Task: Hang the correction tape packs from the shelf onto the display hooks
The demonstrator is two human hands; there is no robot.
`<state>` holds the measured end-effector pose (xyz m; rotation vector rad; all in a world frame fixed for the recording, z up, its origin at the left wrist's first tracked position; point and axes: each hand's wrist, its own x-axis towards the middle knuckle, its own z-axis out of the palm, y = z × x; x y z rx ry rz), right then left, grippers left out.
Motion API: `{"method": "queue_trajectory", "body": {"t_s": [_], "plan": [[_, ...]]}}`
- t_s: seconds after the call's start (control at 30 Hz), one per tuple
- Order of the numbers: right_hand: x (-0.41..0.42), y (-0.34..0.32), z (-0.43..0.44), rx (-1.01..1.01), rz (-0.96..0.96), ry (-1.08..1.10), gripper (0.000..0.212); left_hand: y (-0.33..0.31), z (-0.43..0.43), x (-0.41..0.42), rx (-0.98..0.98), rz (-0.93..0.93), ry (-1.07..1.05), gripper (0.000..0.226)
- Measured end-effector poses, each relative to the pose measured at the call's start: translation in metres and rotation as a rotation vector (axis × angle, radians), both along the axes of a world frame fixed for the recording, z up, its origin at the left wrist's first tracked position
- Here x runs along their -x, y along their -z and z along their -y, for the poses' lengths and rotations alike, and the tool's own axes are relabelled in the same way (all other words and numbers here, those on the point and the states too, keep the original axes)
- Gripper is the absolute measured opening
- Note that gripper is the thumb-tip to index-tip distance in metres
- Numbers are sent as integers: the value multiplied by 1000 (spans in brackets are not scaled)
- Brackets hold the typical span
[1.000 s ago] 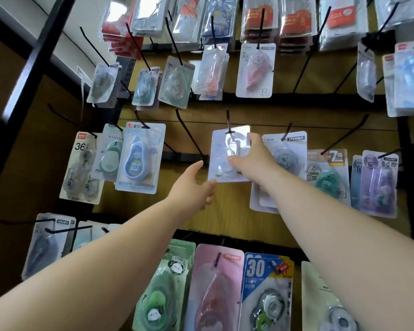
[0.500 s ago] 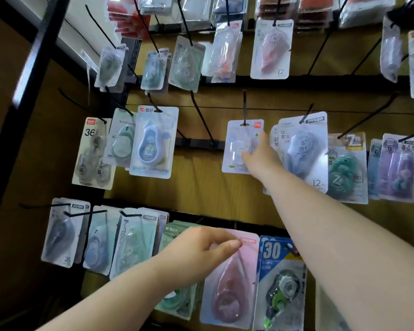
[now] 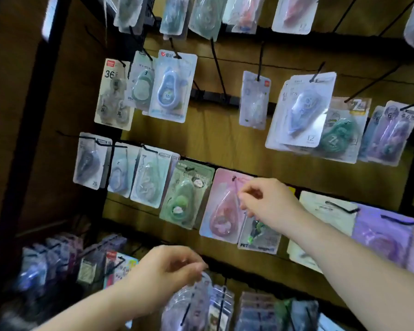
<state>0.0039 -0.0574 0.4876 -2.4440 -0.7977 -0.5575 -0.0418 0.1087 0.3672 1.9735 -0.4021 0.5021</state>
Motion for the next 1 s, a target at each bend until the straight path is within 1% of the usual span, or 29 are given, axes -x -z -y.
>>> {"method": "queue_trajectory", "body": {"t_s": [0.07, 0.13, 0.23, 0.3, 0.4, 0.47, 0.53, 0.63, 0.7, 0.77, 0.83, 0.87, 0.9, 0.97, 1.0], "plan": [[12, 43, 7, -17, -141, -51, 29, 38, -5, 14, 11, -119, 1, 30], [18, 91, 11, 3, -276, -73, 29, 80, -10, 26, -7, -246, -23, 39], [19, 170, 14, 36, -547, -79, 28, 143, -16, 39, -52, -388, -77, 41], [13, 229, 17, 51, -708, -46, 28, 184, -19, 42, -60, -483, -115, 40], [-1, 321, 21, 101, -891, 26, 29, 248, -24, 40, -92, -657, -171, 43], [-10, 378, 23, 118, -1009, 83, 30, 285, -25, 34, -162, -774, -197, 34], [-22, 429, 20, 146, -1116, 119, 30, 317, -25, 25, -226, -862, -197, 37], [-39, 492, 8, 155, -1222, 196, 29, 355, -28, 4, -285, -926, -283, 45], [-49, 533, 1, 132, -1242, 262, 29, 380, -34, -12, -276, -949, -358, 39], [-59, 573, -2, 124, -1266, 308, 27, 406, -43, -27, -224, -977, -406, 35], [-67, 599, -2, 139, -1342, 341, 18, 428, -54, -39, -159, -1008, -428, 32], [-72, 606, -2, 125, -1380, 370, 14, 439, -60, -45, -97, -1029, -471, 27], [-77, 612, -4, 88, -1395, 390, 17, 449, -66, -51, -22, -1041, -534, 20], [-89, 621, -12, -12, -1372, 442, 33, 466, -75, -61, 124, -1079, -641, 31], [-95, 624, -22, -71, -1367, 462, 38, 472, -79, -66, 164, -1078, -661, 31]]}}
